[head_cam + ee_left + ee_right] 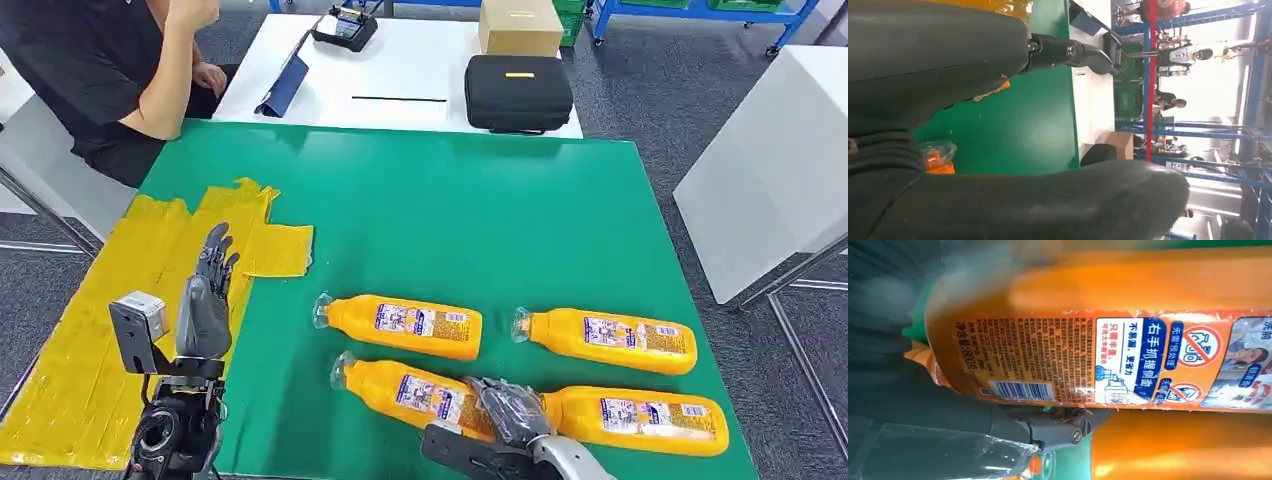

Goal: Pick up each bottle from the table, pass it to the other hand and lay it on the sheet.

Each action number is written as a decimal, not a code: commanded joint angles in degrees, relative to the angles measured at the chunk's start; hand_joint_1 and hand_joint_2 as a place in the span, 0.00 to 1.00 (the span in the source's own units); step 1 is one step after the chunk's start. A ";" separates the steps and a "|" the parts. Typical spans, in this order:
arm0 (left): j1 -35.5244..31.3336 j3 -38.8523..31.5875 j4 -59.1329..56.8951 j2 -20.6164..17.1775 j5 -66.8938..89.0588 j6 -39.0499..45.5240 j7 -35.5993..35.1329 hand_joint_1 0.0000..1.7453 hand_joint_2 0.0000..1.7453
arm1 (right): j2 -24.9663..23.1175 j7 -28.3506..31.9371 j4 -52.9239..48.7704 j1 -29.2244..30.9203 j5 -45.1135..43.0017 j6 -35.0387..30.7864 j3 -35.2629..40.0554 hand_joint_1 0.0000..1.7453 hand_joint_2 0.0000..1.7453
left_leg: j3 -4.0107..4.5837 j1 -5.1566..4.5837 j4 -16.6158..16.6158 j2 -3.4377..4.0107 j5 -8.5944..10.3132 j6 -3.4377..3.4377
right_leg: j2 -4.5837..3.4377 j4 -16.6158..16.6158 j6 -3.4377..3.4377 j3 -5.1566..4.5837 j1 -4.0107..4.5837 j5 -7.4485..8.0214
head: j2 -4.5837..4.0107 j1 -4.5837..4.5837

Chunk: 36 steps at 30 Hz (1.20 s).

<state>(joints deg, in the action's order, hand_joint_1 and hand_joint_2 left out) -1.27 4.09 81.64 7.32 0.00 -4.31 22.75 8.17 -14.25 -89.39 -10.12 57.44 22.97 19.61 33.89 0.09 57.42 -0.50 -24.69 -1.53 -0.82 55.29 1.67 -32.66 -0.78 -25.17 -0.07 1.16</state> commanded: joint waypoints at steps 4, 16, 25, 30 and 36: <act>-1.31 -0.81 -2.96 -0.17 -0.49 -0.12 0.49 0.00 0.00 | -1.52 1.87 6.80 2.84 0.33 -2.37 0.58 1.00 1.00 | -0.26 0.03 -0.07 0.04 -0.03 0.08 | 0.03 -0.08 -0.07 0.26 0.04 -0.02 | 0.00 0.02; 0.09 -2.75 -1.47 0.32 -5.62 -0.57 2.03 0.00 1.00 | -15.77 32.62 -9.42 7.08 -18.75 -9.58 -18.24 1.00 1.00 | -0.02 -0.05 0.07 0.17 -0.07 0.11 | -0.08 0.18 -0.05 -0.04 -0.04 -0.04 | 0.00 0.02; 2.58 -5.78 -0.43 0.20 -10.62 -0.86 2.81 0.00 1.00 | -14.80 37.79 -4.01 9.88 -23.65 -13.62 -15.33 1.00 1.00 | -0.10 0.00 -0.05 0.12 0.01 0.05 | -0.06 -0.02 -0.01 0.13 0.00 0.03 | 0.00 0.00; 3.99 -7.02 -0.60 0.17 -15.16 -2.64 2.67 0.00 1.00 | -15.04 40.05 -1.76 11.38 -27.53 -15.34 -13.74 1.00 1.00 | -0.21 0.00 -0.06 0.17 -0.04 0.10 | -0.09 -0.02 -0.05 0.20 0.01 0.00 | 0.00 0.00; 3.95 -5.35 -0.67 0.02 -19.47 -6.93 1.97 0.00 1.00 | -15.04 39.87 1.61 12.96 -28.80 -17.22 -12.28 1.00 1.00 | -0.17 0.03 -0.06 0.09 -0.01 0.08 | -0.02 -0.05 -0.04 0.21 0.04 0.01 | 0.00 0.00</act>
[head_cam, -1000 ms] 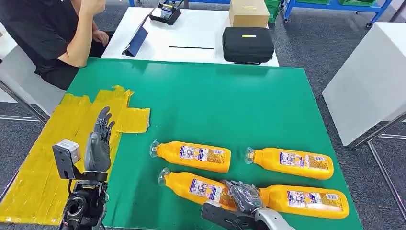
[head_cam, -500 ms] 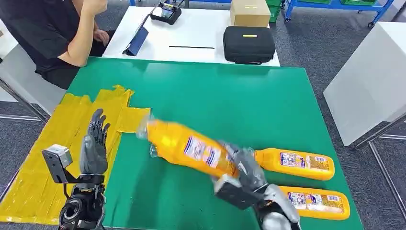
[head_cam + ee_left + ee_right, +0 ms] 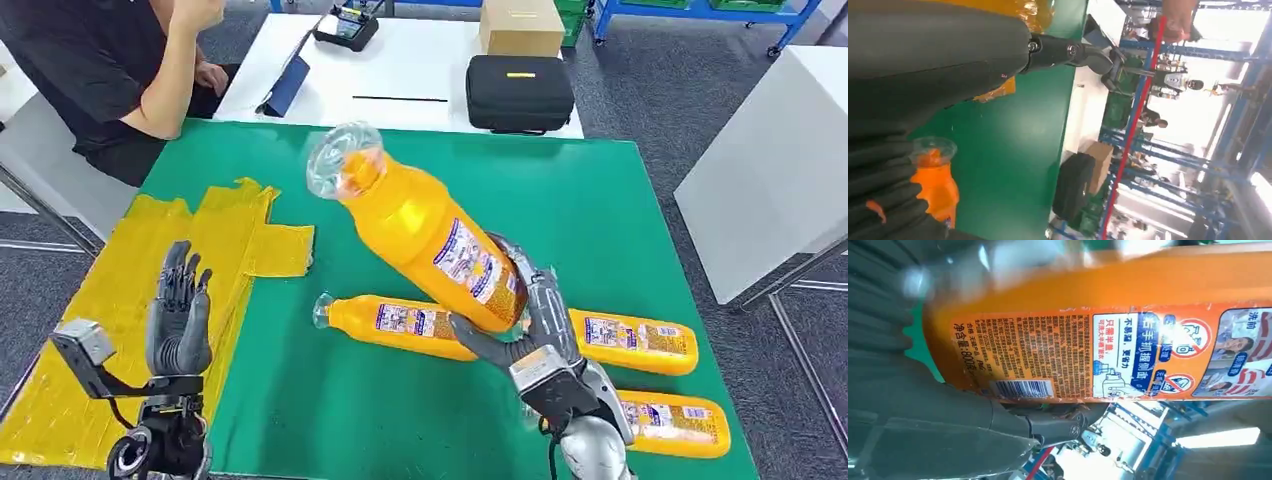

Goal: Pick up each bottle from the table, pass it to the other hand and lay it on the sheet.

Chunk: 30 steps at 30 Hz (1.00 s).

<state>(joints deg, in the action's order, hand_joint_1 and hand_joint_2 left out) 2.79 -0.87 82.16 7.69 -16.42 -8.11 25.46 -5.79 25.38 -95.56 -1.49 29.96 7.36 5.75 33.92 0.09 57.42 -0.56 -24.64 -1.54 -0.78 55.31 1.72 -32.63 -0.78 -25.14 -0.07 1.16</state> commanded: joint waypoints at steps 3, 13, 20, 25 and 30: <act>-0.17 -0.36 -1.21 -0.49 -3.19 -3.09 -0.78 0.00 1.00 | -0.81 0.28 7.58 4.19 -1.38 -1.67 1.69 1.00 1.00 | -0.22 0.01 -0.06 0.18 -0.07 0.08 | -0.09 -0.05 -0.08 0.17 0.02 -0.02 | 0.00 0.00; 2.81 5.72 6.82 -2.29 -8.64 -7.33 -3.11 0.00 1.00 | -0.55 -0.24 24.77 10.05 -4.50 -4.34 16.81 1.00 1.00 | -0.16 0.05 -0.05 0.26 -0.06 0.08 | -0.21 -0.07 -0.07 0.11 0.05 0.02 | 0.00 0.00; 4.28 9.84 6.99 -2.67 -9.55 -7.84 -3.64 0.00 1.00 | -5.05 -7.17 34.00 15.52 2.25 -5.81 30.52 1.00 1.00 | -0.33 0.07 -0.08 0.39 -0.11 0.17 | -0.26 -0.03 -0.15 0.19 0.09 -0.02 | 0.00 0.02; 2.84 11.35 4.69 -2.76 -10.90 -8.28 -4.60 0.00 1.00 | -3.83 -11.86 33.17 14.18 6.46 -5.54 35.45 1.00 1.00 | -0.22 0.07 -0.09 0.06 -0.02 0.14 | 0.02 -0.06 -0.07 0.18 0.07 -0.07 | 0.00 0.02; 1.36 13.76 2.88 -3.04 -11.58 -8.89 -4.96 0.00 1.00 | -3.89 -12.27 36.16 15.40 7.48 -6.87 38.15 1.00 1.00 | -0.06 0.04 -0.08 -0.03 0.04 0.13 | 0.09 -0.04 -0.07 0.04 0.02 -0.04 | 0.00 0.00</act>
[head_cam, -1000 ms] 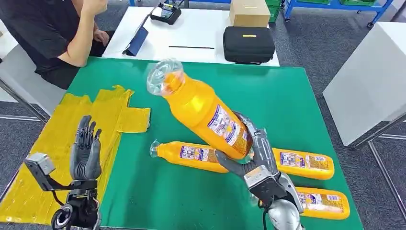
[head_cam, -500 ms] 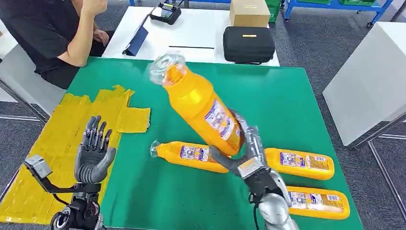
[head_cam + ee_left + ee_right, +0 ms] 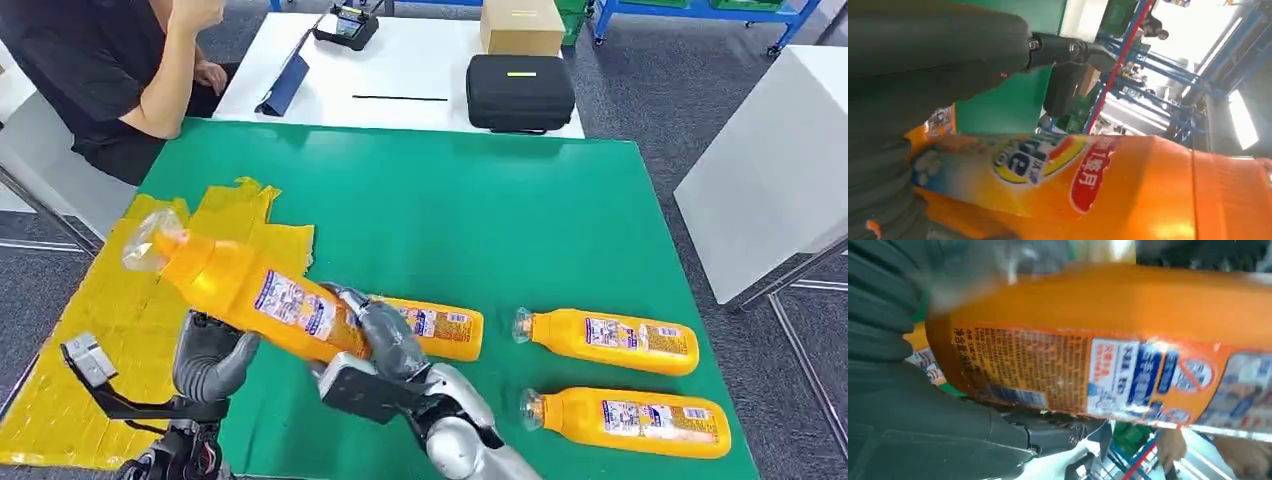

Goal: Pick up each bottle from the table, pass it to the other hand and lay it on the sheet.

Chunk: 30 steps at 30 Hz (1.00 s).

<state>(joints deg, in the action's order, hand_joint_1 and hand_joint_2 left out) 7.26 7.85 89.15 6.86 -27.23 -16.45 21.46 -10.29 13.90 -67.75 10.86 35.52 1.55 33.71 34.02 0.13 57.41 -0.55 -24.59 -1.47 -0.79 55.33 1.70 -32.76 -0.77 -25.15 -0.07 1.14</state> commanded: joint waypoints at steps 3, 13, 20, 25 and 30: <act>-3.18 5.40 -4.86 -2.06 -1.13 -0.33 -0.99 0.00 1.00 | 0.35 -0.82 8.76 3.62 1.96 -1.16 10.61 1.00 1.00 | -0.27 -0.02 -0.10 -0.02 -0.03 0.10 | 0.13 -0.10 -0.10 0.27 0.01 -0.05 | 0.00 0.02; -4.03 4.51 -6.23 -1.81 -3.21 1.75 -1.10 0.00 1.00 | 0.29 0.64 18.49 7.20 3.01 0.43 21.10 1.00 1.00 | -0.40 0.01 -0.14 -0.02 -0.07 0.13 | 0.16 -0.14 -0.11 0.39 0.04 -0.09 | 0.00 0.02; -3.69 4.44 -6.27 -1.85 -3.87 2.01 -0.91 0.00 1.00 | 0.59 0.60 18.43 7.57 2.60 0.79 22.09 1.00 1.00 | -0.20 0.03 -0.07 -0.11 -0.02 0.07 | 0.23 -0.11 -0.06 0.19 0.05 -0.07 | 0.00 0.02; -4.63 4.76 -7.77 -2.53 -5.15 1.23 -0.15 1.00 1.00 | 1.57 -1.13 17.73 7.45 1.10 -1.01 21.14 1.00 1.00 | -0.30 0.02 -0.11 -0.23 -0.01 0.12 | 0.40 -0.13 -0.11 0.31 0.05 -0.12 | 0.00 0.02; -6.03 4.88 -9.27 -2.52 -5.61 0.84 0.01 1.00 1.00 | 2.73 -2.44 15.98 6.71 0.40 -2.56 18.87 1.00 1.00 | -0.21 0.01 -0.08 -0.36 0.03 0.10 | 0.51 -0.12 -0.08 0.23 0.04 -0.10 | 0.00 0.00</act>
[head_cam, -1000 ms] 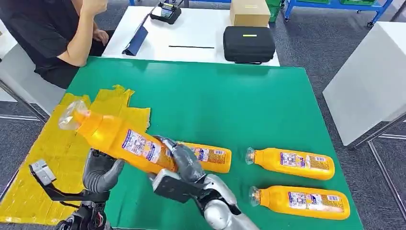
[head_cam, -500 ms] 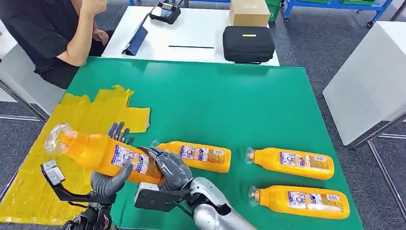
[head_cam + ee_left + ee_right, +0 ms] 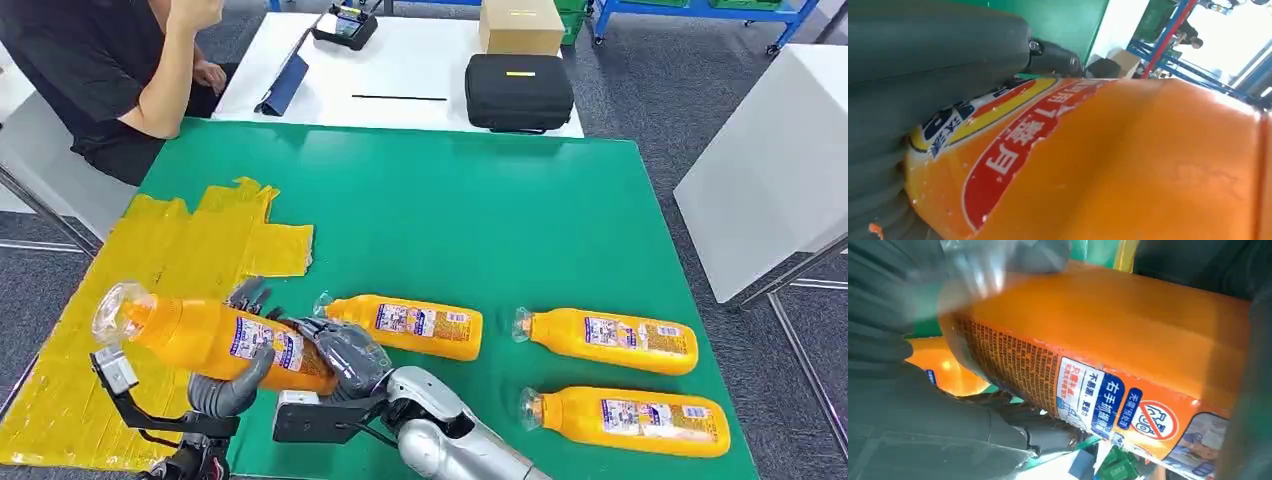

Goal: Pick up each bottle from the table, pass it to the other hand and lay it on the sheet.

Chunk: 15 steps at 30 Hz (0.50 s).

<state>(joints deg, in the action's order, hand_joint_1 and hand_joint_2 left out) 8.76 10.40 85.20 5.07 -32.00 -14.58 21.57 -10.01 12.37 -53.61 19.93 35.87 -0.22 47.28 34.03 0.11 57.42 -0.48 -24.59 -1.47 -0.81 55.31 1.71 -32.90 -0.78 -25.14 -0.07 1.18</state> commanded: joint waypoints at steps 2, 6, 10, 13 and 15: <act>-7.53 2.32 -5.31 -0.73 -0.85 -1.04 -0.10 1.00 1.00 | 2.45 -0.91 1.84 -2.36 0.05 -0.78 5.30 1.00 1.00 | -0.11 0.04 -0.07 -0.24 0.02 0.06 | 0.30 -0.08 -0.05 0.20 0.05 -0.05 | 0.00 0.00; -8.29 2.41 -5.98 -0.98 -0.99 -1.05 -0.07 1.00 1.00 | 3.75 -2.24 -1.99 -4.18 0.05 -2.69 2.34 1.00 1.00 | -0.12 0.04 -0.06 -0.27 0.02 0.06 | 0.35 -0.08 -0.05 0.23 0.04 -0.07 | 0.00 -0.02; -7.70 1.30 -5.36 -1.15 2.27 1.36 1.53 1.00 1.00 | 4.99 -2.83 -12.39 -10.40 -1.30 -7.98 -5.53 0.00 1.00 | -0.14 0.03 -0.06 -0.39 0.02 0.06 | 0.46 -0.08 -0.06 0.28 0.04 -0.11 | 0.00 -0.02; -6.39 -0.72 -3.38 -1.58 15.86 13.15 4.35 1.00 1.00 | 6.75 -0.48 -27.51 -18.10 -4.43 -8.86 -12.81 0.00 0.00 | -0.19 0.03 -0.03 -0.38 -0.07 0.08 | 0.47 -0.05 -0.08 0.36 0.05 -0.20 | 0.00 -0.04; -5.17 -2.51 -2.03 -1.78 27.41 23.74 4.07 1.00 1.00 | 8.14 0.78 -34.77 -22.27 -5.23 -8.25 -16.11 0.00 0.00 | -0.15 0.02 0.01 -0.34 -0.09 0.08 | 0.42 -0.01 -0.08 0.33 0.04 -0.20 | 0.00 -0.02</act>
<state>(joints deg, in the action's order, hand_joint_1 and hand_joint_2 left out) 4.98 11.74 82.34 4.85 -27.27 -11.81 23.63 -7.45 9.97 -61.95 12.46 33.90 -8.42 44.08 34.06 0.10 57.43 -0.51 -24.59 -1.47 -0.81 55.32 1.71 -32.86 -0.79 -25.14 -0.07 1.16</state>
